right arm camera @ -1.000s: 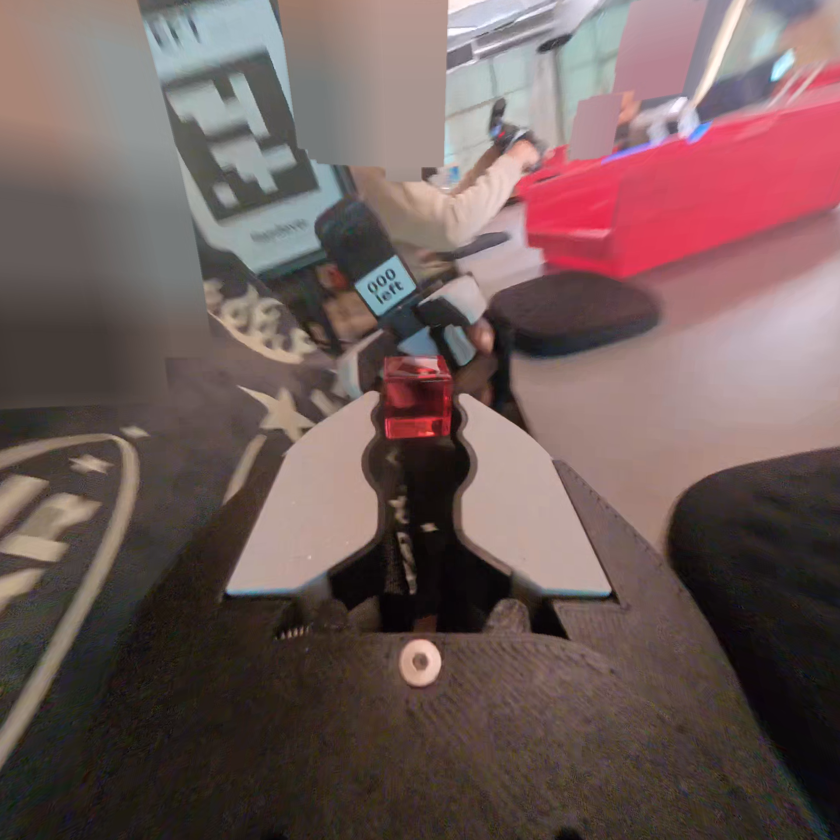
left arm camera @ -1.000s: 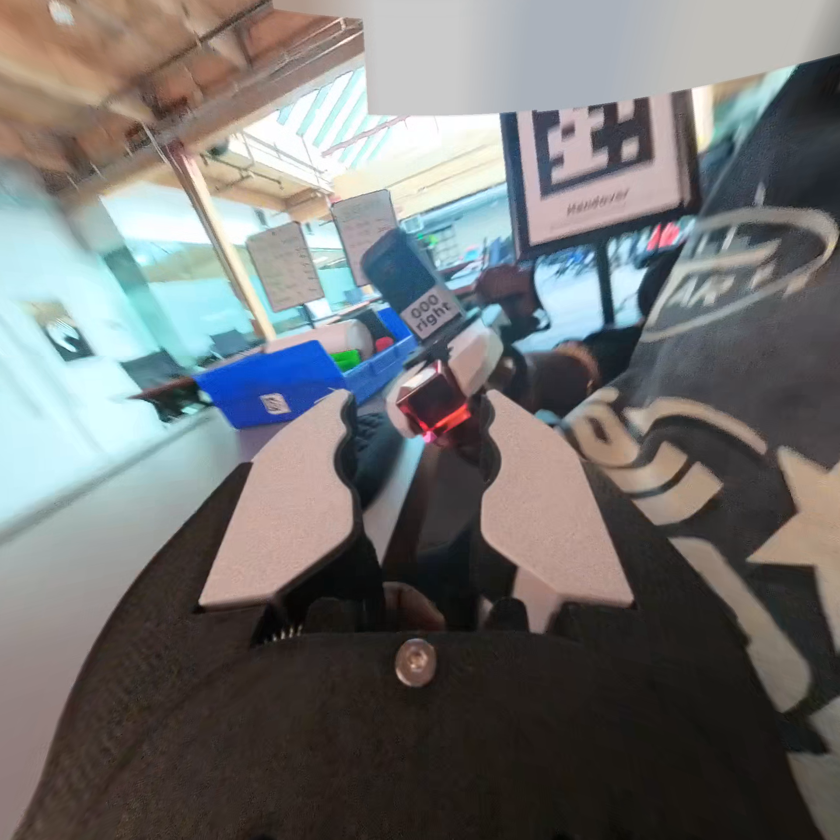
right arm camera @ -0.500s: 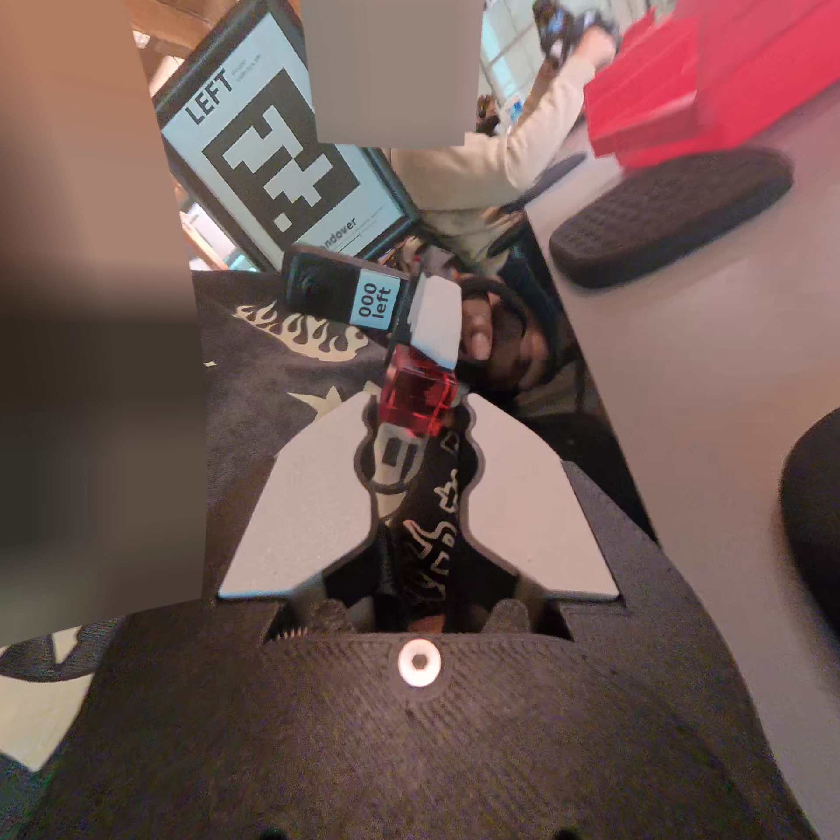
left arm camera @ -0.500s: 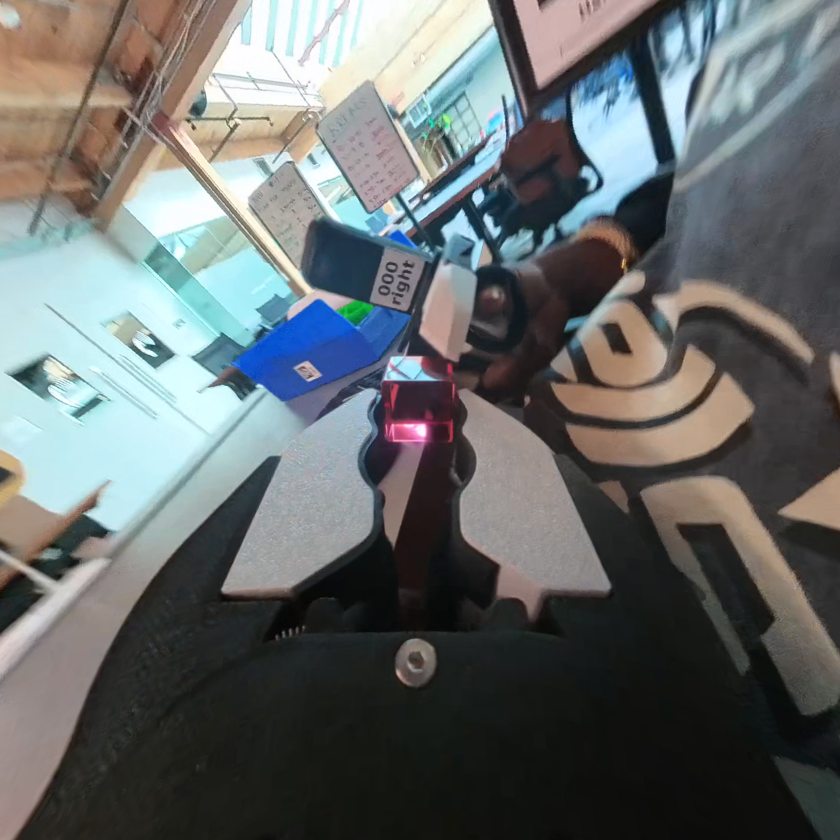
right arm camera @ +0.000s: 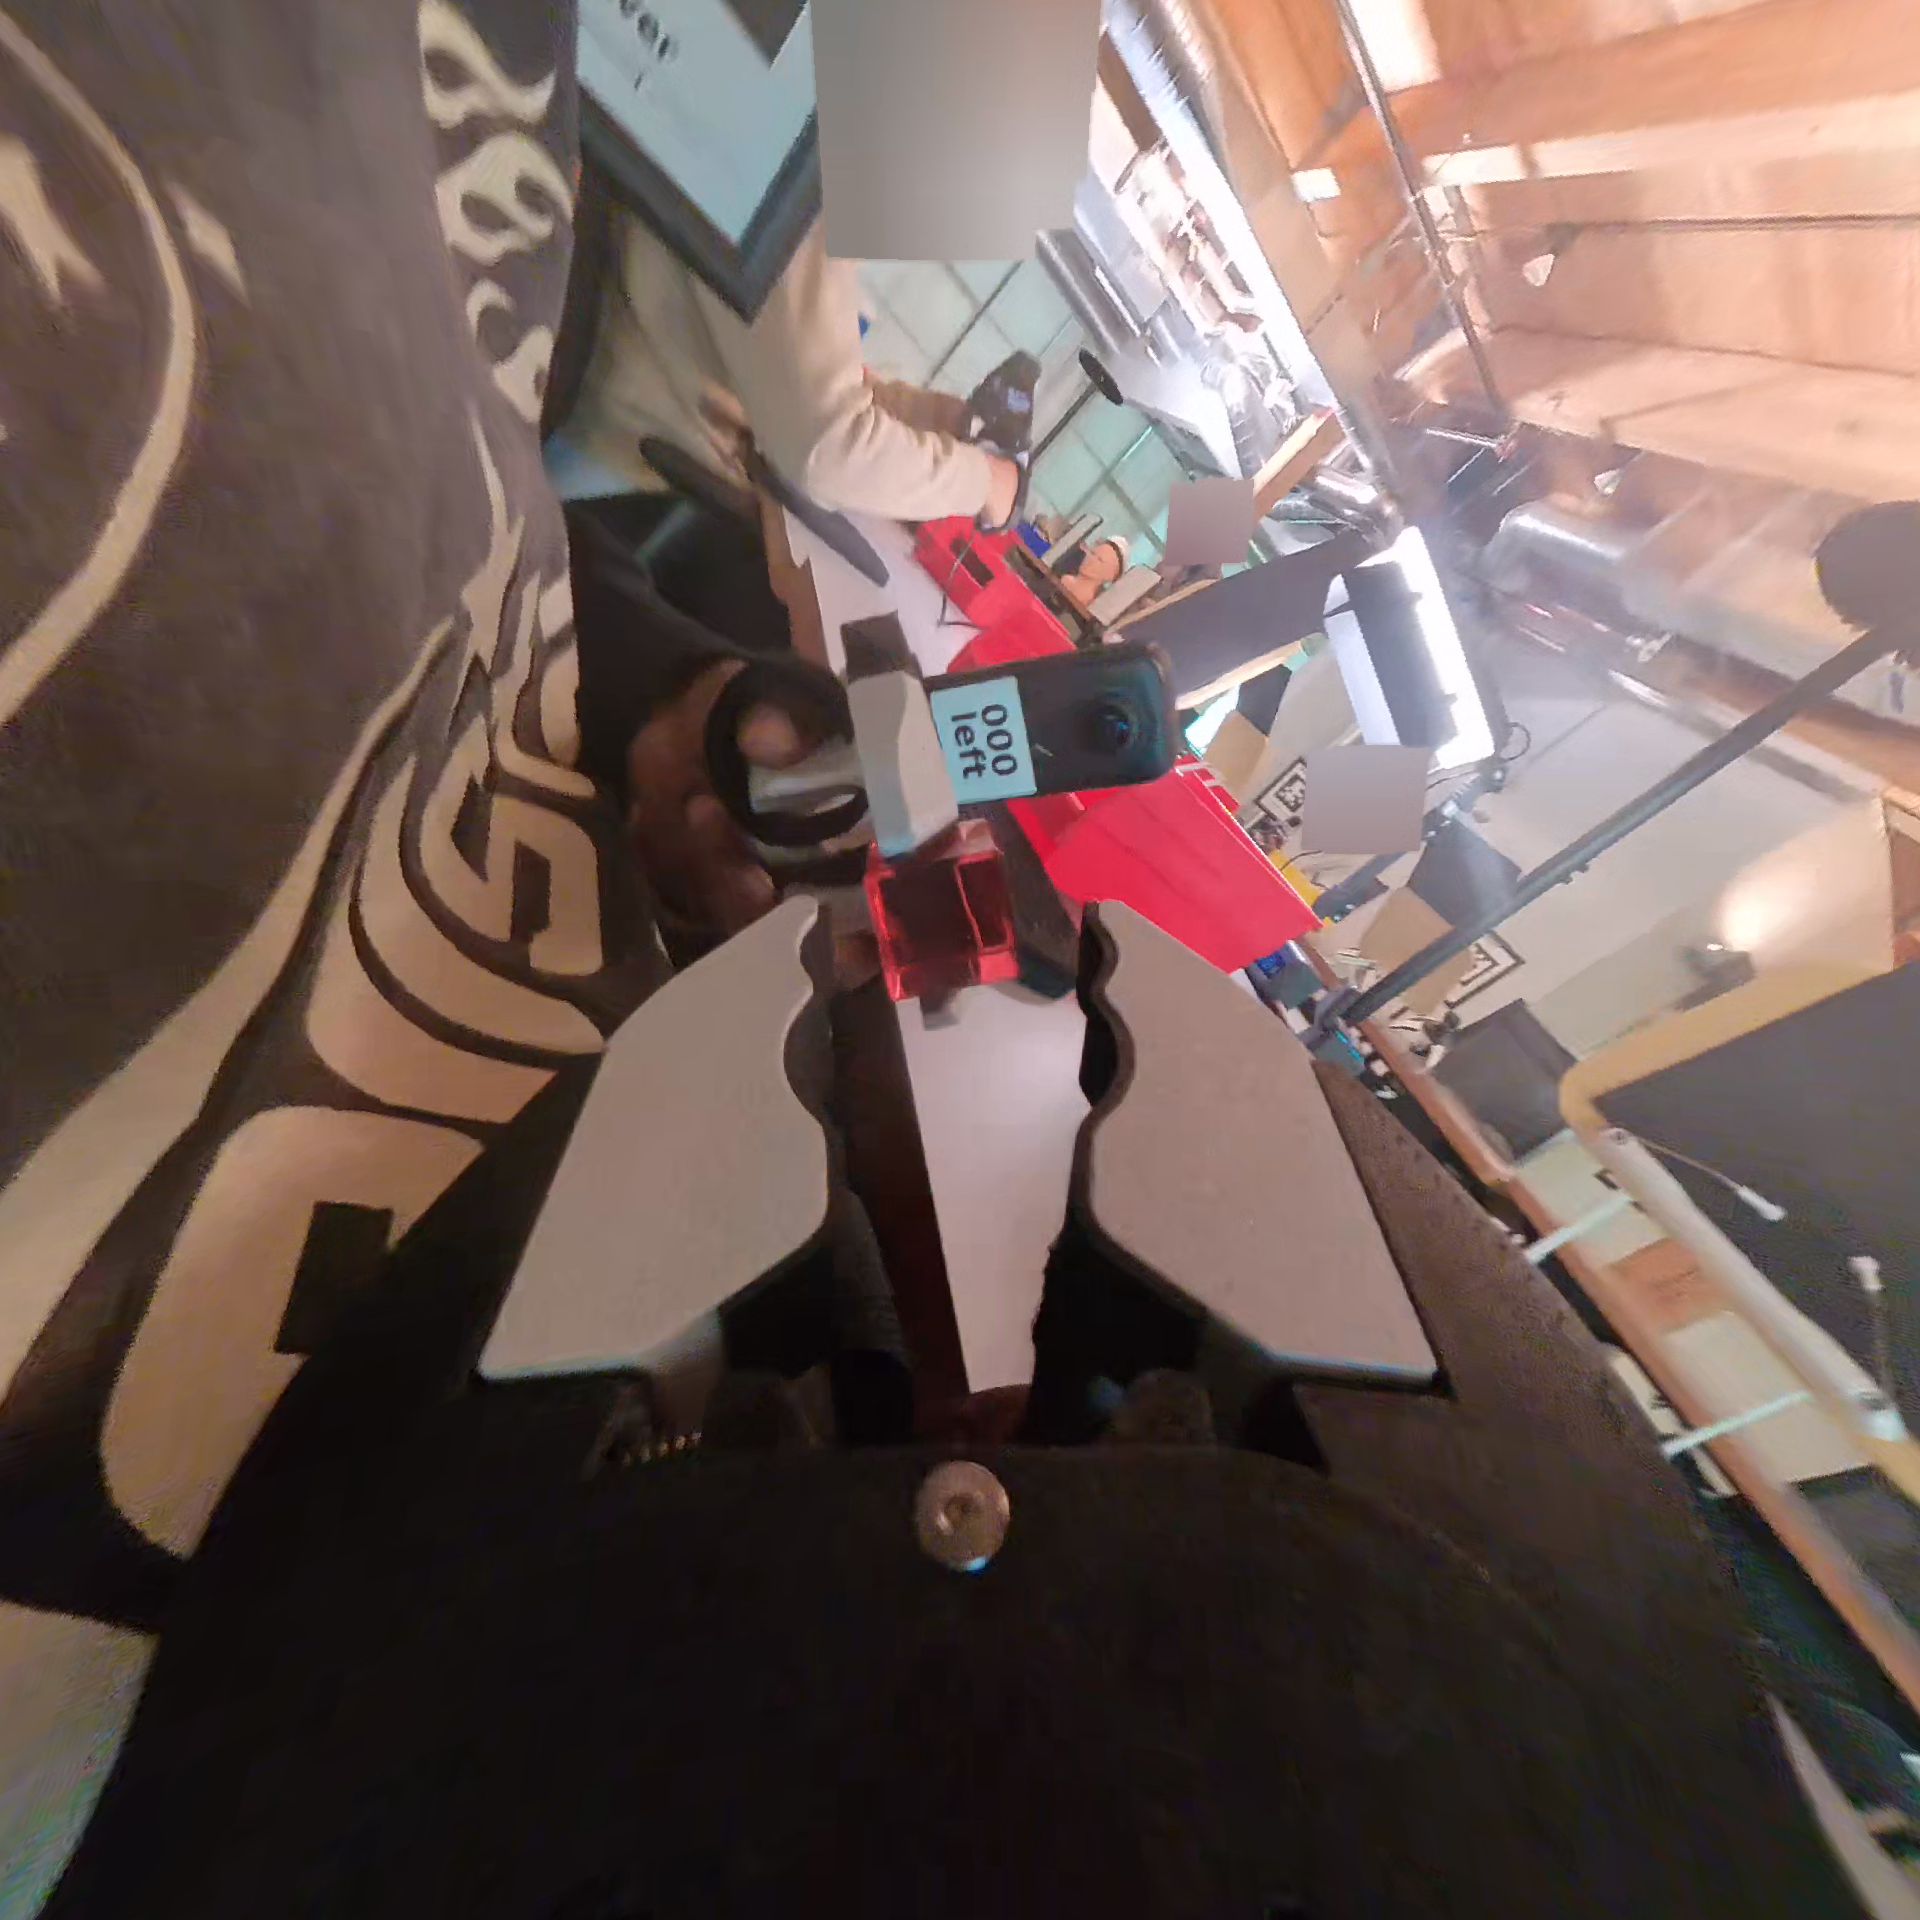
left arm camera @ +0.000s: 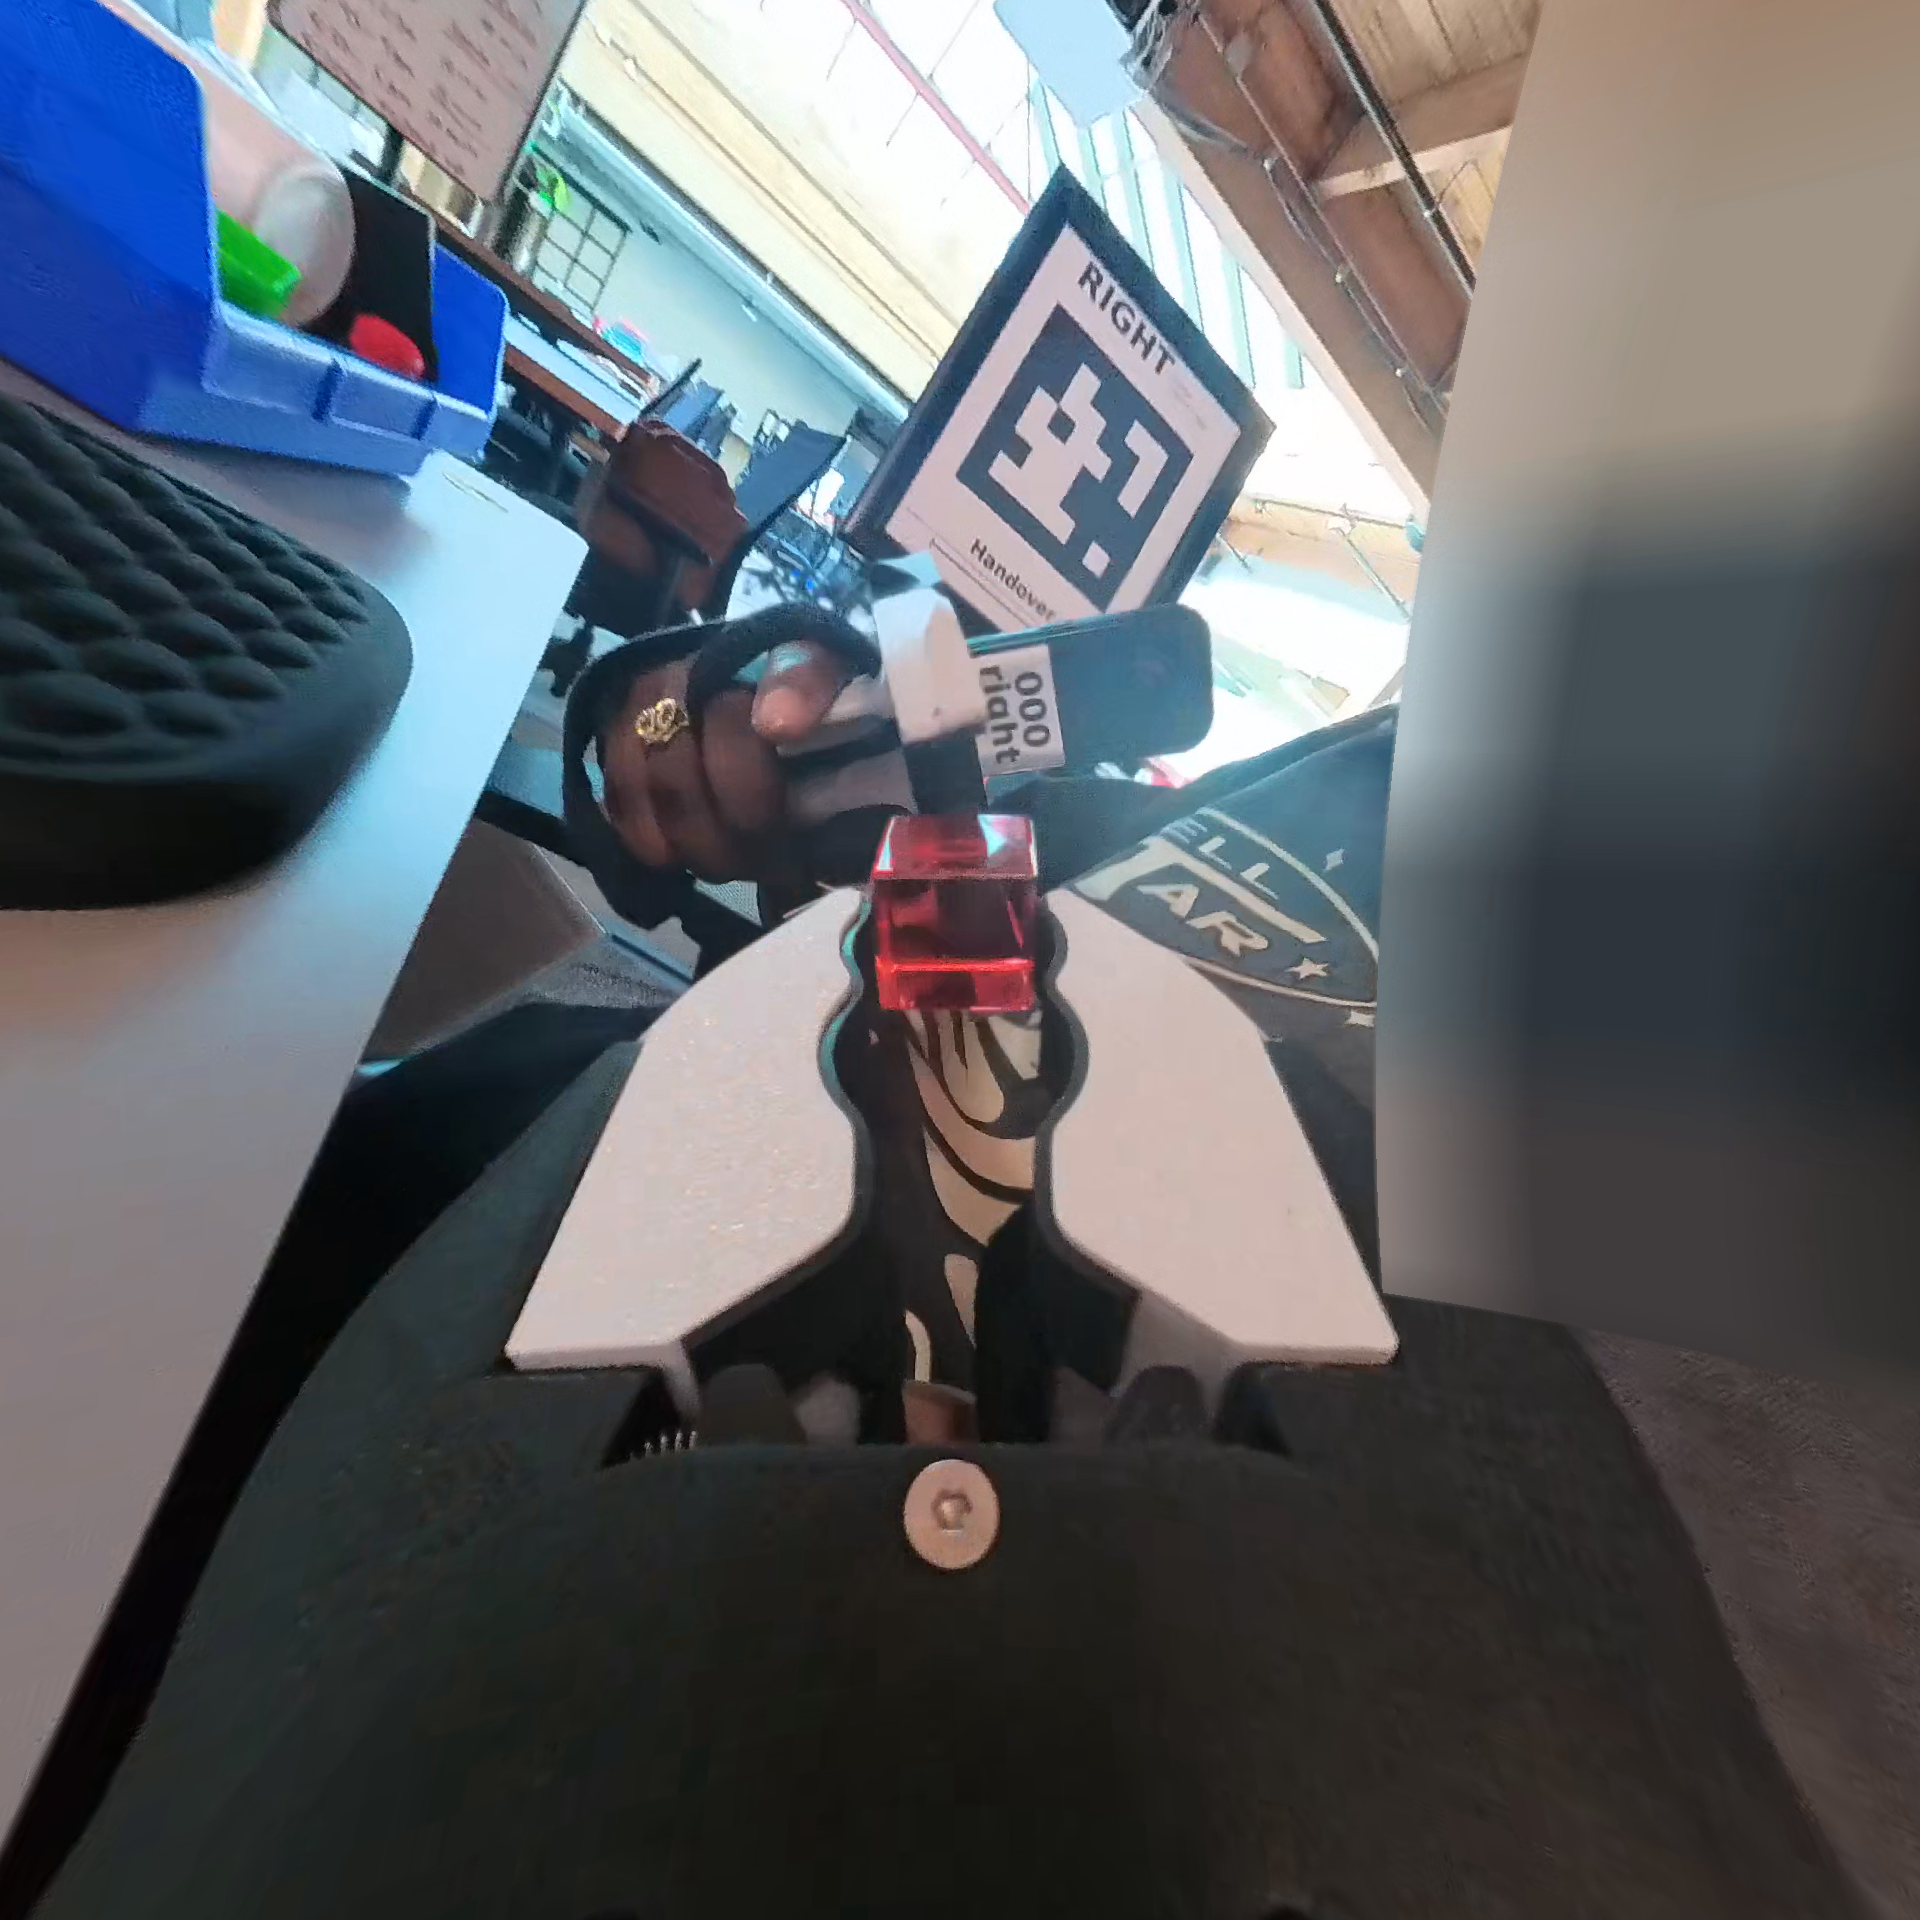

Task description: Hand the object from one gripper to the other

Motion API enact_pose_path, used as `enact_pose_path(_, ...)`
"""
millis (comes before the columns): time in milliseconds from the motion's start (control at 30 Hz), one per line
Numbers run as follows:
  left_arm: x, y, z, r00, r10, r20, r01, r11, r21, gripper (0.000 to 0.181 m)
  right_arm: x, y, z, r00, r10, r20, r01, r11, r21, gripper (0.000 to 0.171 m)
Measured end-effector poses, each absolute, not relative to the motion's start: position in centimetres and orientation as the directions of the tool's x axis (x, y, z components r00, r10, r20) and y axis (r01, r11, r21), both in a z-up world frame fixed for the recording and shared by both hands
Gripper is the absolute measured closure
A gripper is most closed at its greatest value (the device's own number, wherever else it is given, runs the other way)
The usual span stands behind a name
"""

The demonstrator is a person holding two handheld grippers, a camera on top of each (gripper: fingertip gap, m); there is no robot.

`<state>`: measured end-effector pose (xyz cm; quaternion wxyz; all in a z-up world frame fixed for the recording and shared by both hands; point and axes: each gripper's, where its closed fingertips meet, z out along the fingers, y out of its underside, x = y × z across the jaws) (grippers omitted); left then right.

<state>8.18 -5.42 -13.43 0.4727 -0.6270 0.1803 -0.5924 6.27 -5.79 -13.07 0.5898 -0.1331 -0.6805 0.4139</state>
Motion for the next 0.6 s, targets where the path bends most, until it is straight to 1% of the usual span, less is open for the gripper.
enact_pose_path(33,8.4,-5.5,-13.6,0.23,-0.786,0.574,0.32,-0.496,-0.807,0.153,6.1,-5.9,-13.4,-0.257,0.652,0.713,-0.298,0.649,-0.7,0.127)
enact_pose_path(133,8.6,-5.5,-13.8,0.223,-0.783,0.581,0.319,-0.505,-0.802,0.153,5.8,-6.1,-13.9,-0.247,0.623,0.742,-0.284,0.686,-0.67,0.143)
enact_pose_path(167,8.5,-5.5,-13.7,0.22,-0.787,0.576,0.322,-0.499,-0.804,0.153,5.7,-6.1,-14.0,-0.249,0.628,0.738,-0.277,0.684,-0.675,0.143)
enact_pose_path(200,8.4,-5.5,-13.5,0.222,-0.797,0.561,0.328,-0.481,-0.813,0.15,5.7,-6.0,-14.0,-0.263,0.641,0.721,-0.268,0.669,-0.693,0.143)
enact_pose_path(267,7.8,-5.3,-12.8,0.266,-0.826,0.496,0.351,-0.396,-0.848,0.143,5.8,-5.8,-13.5,-0.317,0.718,0.62,-0.258,0.564,-0.785,0.144)
enact_pose_path(333,6.8,-4.8,-11.9,0.382,-0.843,0.38,0.365,-0.24,-0.9,0.137,5.5,-5.1,-13.1,-0.39,0.813,0.432,-0.193,0.387,-0.902,0.144)
enact_pose_path(367,6.2,-4.5,-11.5,0.458,-0.839,0.293,0.349,-0.134,-0.928,0.134,5.4,-4.7,-13.1,-0.433,0.845,0.313,-0.141,0.279,-0.95,0.144)
enact_pose_path(400,5.6,-4.3,-11.2,0.543,-0.818,0.19,0.306,-0.018,-0.952,0.133,5.4,-4.3,-13.0,-0.469,0.864,0.184,-0.093,0.158,-0.983,0.144)
enact_pose_path(433,5.0,-4.2,-11.1,0.625,-0.778,0.067,0.228,0.1,-0.968,0.132,5.4,-4.1,-12.9,-0.511,0.858,0.044,-0.039,0.028,-0.999,0.144)
enact_pose_path(500,4.5,-4.1,-11.1,0.726,-0.659,-0.195,0.016,0.3,-0.954,0.132,5.4,-4.0,-12.8,-0.581,0.781,-0.229,0.095,-0.214,-0.972,0.144)
enact_pose_path(533,4.6,-4.1,-11.2,0.74,-0.596,-0.313,-0.097,0.366,-0.926,0.132,5.5,-4.1,-12.9,-0.605,0.719,-0.341,0.166,-0.305,-0.938,0.144)
enact_pose_path(600,5.2,-4.0,-11.9,0.705,-0.479,-0.523,-0.315,0.448,-0.836,0.13,5.7,-4.6,-13.2,-0.634,0.586,-0.505,0.29,-0.426,-0.857,0.144)
